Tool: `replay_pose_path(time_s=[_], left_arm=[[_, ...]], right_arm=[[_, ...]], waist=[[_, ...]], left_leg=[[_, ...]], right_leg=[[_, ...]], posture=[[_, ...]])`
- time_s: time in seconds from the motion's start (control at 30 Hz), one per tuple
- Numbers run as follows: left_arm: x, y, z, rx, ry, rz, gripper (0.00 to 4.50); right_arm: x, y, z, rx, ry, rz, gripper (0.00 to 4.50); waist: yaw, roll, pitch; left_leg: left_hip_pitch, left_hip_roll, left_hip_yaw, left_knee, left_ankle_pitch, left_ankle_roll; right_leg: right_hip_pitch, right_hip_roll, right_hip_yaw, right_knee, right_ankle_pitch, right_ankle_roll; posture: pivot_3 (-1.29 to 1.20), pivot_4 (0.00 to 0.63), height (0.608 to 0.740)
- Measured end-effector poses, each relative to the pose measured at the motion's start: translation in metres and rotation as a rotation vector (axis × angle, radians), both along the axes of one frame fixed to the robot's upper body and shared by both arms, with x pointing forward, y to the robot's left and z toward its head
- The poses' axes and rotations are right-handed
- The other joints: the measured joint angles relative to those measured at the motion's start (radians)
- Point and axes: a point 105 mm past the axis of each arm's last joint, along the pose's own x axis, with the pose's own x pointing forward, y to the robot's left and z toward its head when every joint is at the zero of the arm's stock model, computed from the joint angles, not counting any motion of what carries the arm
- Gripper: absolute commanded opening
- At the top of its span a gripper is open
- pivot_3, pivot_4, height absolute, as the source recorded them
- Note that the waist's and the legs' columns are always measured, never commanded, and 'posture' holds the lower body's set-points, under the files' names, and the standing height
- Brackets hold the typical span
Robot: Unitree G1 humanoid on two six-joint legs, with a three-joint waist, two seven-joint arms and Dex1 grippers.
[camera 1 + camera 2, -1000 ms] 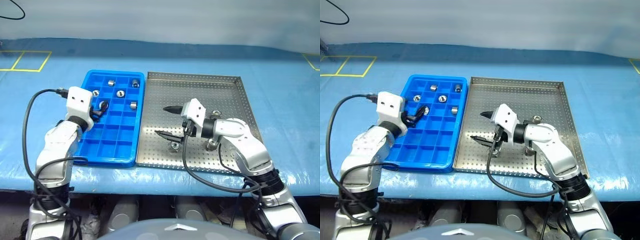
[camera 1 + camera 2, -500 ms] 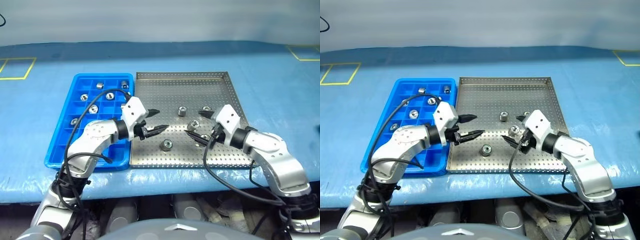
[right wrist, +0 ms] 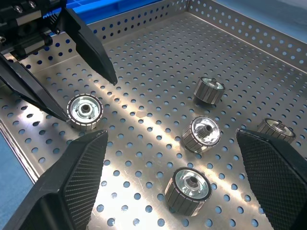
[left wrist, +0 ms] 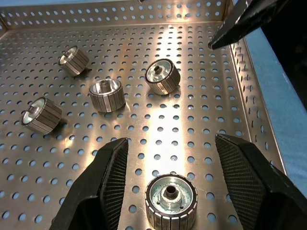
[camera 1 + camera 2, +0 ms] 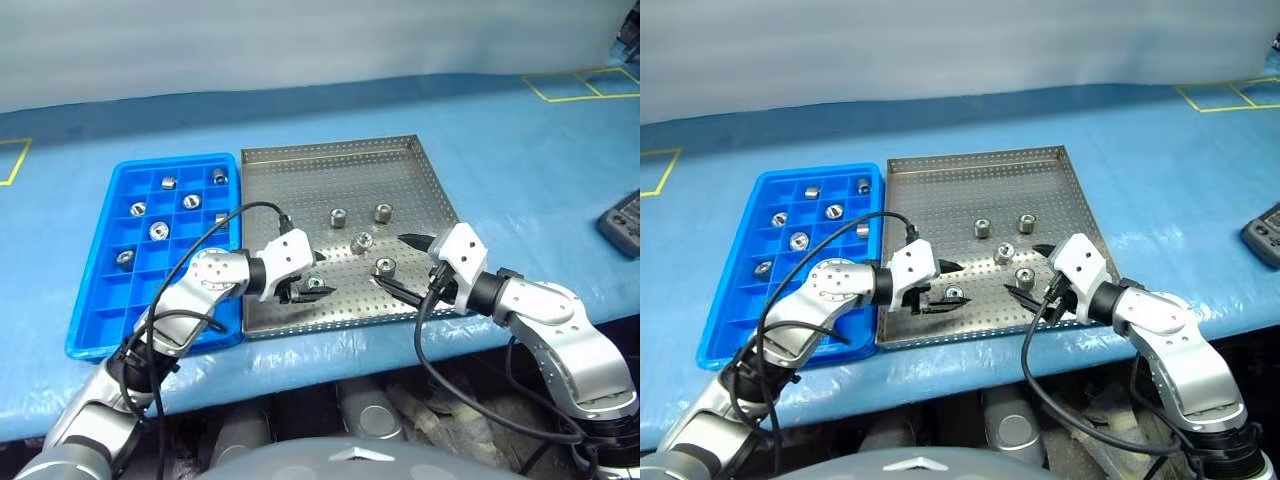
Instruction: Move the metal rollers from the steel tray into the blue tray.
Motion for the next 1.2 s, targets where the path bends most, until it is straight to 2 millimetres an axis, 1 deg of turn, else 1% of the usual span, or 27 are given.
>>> replay_pose_path(time_s=[0.2, 0.43, 0.53, 0.6, 0.63, 0.97, 1.1, 1.17, 1.2], left_arm=[[0.004, 0.005, -0.013, 0.056, 0.009, 0.029, 3.12], [0.004, 0.005, -0.025, 0.067, 0.047, 0.044, 3.12], [0.004, 0.005, -0.025, 0.067, 0.049, 0.043, 2.52], [0.004, 0.004, -0.027, 0.069, 0.055, 0.044, 1.85], [0.004, 0.004, -0.028, 0.069, 0.056, 0.045, 1.66], [0.004, 0.004, -0.029, 0.061, 0.049, 0.049, 1.66], [0.005, 0.003, -0.03, 0.035, 0.057, 0.077, 1.66], [0.008, 0.007, -0.028, 0.026, 0.053, 0.11, 1.66], [0.012, 0.014, -0.025, 0.021, 0.046, 0.151, 1.66]], right_arm=[[0.002, 0.002, 0.003, 0.003, -0.013, 0.01, 4.5], [0.004, 0.005, 0.006, 0.006, -0.033, 0.024, 4.5], [0.004, 0.006, 0.007, 0.006, -0.036, 0.025, 4.5], [0.004, 0.006, 0.007, 0.006, -0.038, 0.026, 4.5], [0.004, 0.006, 0.007, 0.007, -0.039, 0.025, 4.5], [0.005, 0.01, 0.008, 0.016, -0.051, 0.04, 4.5], [0.006, 0.012, 0.011, 0.016, -0.06, 0.047, 4.5], [0.007, 0.015, 0.013, 0.016, -0.069, 0.062, 4.5], [0.007, 0.017, 0.014, 0.016, -0.069, 0.073, 4.5]], waist=[[-0.002, 0.0, 0.0], [0.003, 0.0, 0.0], [0.005, 0.0, 0.0], [0.006, 0.0, 0.0], [0.006, 0.0, 0.0], [0.009, 0.001, 0.0], [0.013, 0.001, -0.001], [0.012, 0.001, 0.0], [0.011, 0.001, 0.0]], left_leg=[[-0.001, 0.0, 0.0, 0.0, 0.0, 0.001], [-0.001, 0.0, 0.0, 0.0, 0.0, 0.001], [-0.001, 0.0, 0.0, 0.0, 0.0, 0.001], [-0.001, 0.0, 0.0, 0.0, 0.0, 0.001], [-0.001, 0.0, 0.0, 0.0, 0.0, 0.001], [0.0, 0.0, 0.0, 0.001, 0.0, 0.001], [0.0, 0.0, 0.0, 0.001, 0.0, 0.001], [0.0, 0.0, 0.001, 0.002, 0.0, 0.001], [0.0, 0.0, 0.001, 0.002, 0.0, 0.001]], right_leg=[[0.0, 0.0, 0.0, 0.0, 0.0, 0.0], [-0.001, 0.0, 0.0, 0.0, 0.0, 0.0], [-0.001, -0.001, 0.001, 0.0, 0.0, 0.0], [-0.001, -0.001, 0.001, 0.0, 0.0, 0.0], [-0.001, -0.001, 0.001, 0.0, 0.0, 0.0], [0.0, -0.001, 0.001, 0.0, 0.0, 0.001], [0.0, -0.001, 0.001, 0.0, 0.001, 0.001], [0.0, -0.001, 0.002, 0.0, 0.001, 0.002], [0.0, -0.001, 0.002, 0.0, 0.001, 0.002]], posture=[[-0.33, 0.15, 0.74], [-0.32, 0.15, 0.74], [-0.32, 0.15, 0.74], [-0.33, 0.15, 0.74], [-0.33, 0.15, 0.74], [-0.32, 0.15, 0.74], [-0.31, 0.15, 0.74], [-0.29, 0.15, 0.74], [-0.29, 0.15, 0.74]])
